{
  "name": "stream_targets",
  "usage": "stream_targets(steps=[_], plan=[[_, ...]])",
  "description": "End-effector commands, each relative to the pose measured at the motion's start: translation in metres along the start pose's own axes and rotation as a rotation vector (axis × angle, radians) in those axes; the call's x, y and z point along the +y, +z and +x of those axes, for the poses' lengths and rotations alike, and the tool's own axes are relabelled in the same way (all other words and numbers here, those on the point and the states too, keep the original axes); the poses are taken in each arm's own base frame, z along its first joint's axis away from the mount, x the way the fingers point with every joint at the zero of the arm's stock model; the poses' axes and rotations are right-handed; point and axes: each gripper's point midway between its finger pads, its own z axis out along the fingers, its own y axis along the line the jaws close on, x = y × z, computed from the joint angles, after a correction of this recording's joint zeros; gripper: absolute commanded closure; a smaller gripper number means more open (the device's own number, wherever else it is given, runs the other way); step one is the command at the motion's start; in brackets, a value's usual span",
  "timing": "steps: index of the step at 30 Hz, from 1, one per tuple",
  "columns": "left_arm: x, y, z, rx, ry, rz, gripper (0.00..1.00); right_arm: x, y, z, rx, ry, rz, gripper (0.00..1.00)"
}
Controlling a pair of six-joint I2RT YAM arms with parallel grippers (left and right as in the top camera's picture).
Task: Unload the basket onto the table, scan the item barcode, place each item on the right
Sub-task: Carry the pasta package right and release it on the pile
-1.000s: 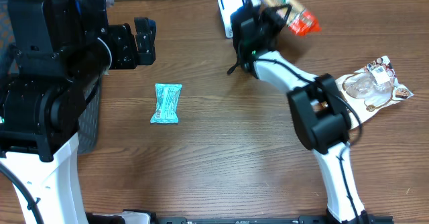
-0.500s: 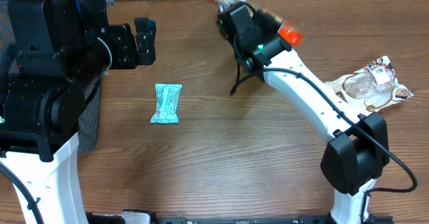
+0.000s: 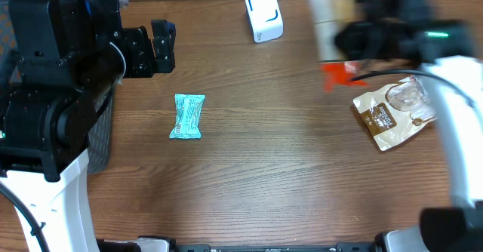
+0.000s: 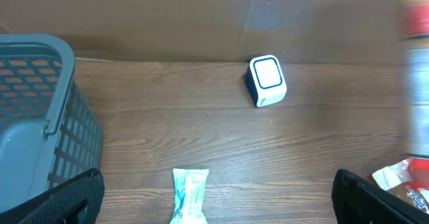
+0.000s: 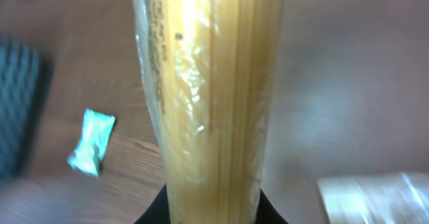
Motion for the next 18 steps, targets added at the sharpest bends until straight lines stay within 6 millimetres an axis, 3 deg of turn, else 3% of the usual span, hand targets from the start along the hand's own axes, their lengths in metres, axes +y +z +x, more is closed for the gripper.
stream_targets(steps=[1, 4, 7, 10, 14, 18], plan=[[0.001, 0.003, 0.000, 0.003, 0.020, -0.009, 0.00, -0.048, -0.035, 0.003, -0.022, 0.312, -0.004, 0.96], [0.001, 0.003, 0.000, 0.003, 0.020, -0.009, 0.00, -0.107, -0.033, 0.026, 0.013, 0.465, 0.068, 0.96], [0.001, 0.003, 0.000, 0.003, 0.020, -0.009, 0.00, -0.153, -0.019, 0.054, 0.033, 0.590, 0.112, 0.96], [0.001, 0.003, 0.000, 0.003, 0.020, -0.009, 0.00, -0.184, 0.000, 0.086, 0.055, 0.674, 0.136, 0.96], [0.001, 0.003, 0.000, 0.003, 0.020, -0.009, 0.00, -0.208, 0.024, 0.115, 0.048, 0.707, 0.150, 0.92], [0.001, 0.003, 0.000, 0.003, 0.020, -0.009, 0.01, -0.213, 0.032, 0.119, 0.031, 0.678, 0.151, 0.35]])
